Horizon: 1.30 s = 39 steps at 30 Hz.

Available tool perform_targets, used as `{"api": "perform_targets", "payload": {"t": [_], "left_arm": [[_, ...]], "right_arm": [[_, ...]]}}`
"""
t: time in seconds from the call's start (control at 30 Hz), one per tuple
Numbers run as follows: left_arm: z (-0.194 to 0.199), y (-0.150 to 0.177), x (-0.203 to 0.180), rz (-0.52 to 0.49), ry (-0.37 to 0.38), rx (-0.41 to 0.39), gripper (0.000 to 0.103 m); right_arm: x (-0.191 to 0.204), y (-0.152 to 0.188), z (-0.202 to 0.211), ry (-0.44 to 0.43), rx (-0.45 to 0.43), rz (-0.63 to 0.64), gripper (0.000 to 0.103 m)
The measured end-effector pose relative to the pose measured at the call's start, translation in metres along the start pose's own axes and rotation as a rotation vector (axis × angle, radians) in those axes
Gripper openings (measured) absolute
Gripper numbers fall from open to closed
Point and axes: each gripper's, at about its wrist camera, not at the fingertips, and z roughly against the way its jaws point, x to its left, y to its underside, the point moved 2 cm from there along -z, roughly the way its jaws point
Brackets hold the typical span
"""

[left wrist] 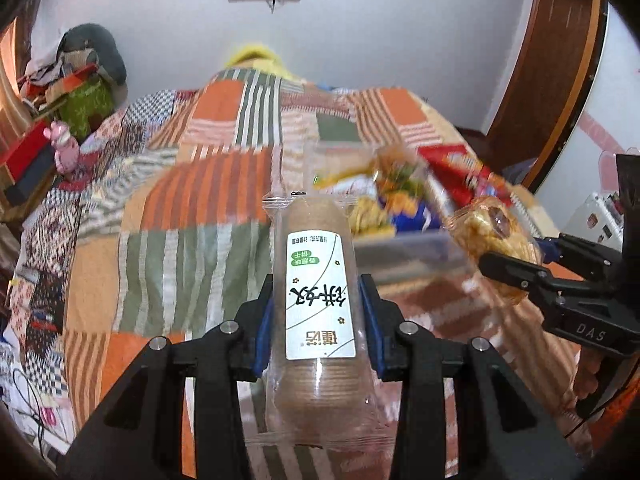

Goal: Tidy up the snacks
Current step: 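Lower the biscuit roll and cookie pack into the clear box and release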

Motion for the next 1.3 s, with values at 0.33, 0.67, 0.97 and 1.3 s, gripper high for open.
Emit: {"api": "perform_targets", "payload": {"t": [0.33,0.67,0.97,1.3], "left_arm": [[-0.031,-0.051,-0.022,-0.035,0.032,-0.041,0.038],[-0.091,-0.075,-0.021,-0.002,0.032,0.018,0.039],[-0.103,-0.077,-0.019,-0.001,0.022,0.023,0.04],[-0.055,-0.077,-0.017,0.015,0.051,-0.031,0.041]], "right_arm": [[-0.023,-0.032,-0.015,0.024,-0.037,-0.043,0.043],[-0.023,-0.041,-0.046,0.004,0.009,-0.013,0.043],[-0.032,-0.041,-0.052,0.005,0.017,-0.046,0.045],[-0.031,-0.048,-0.006,0.01,-0.05,-0.054,0.049]]}}
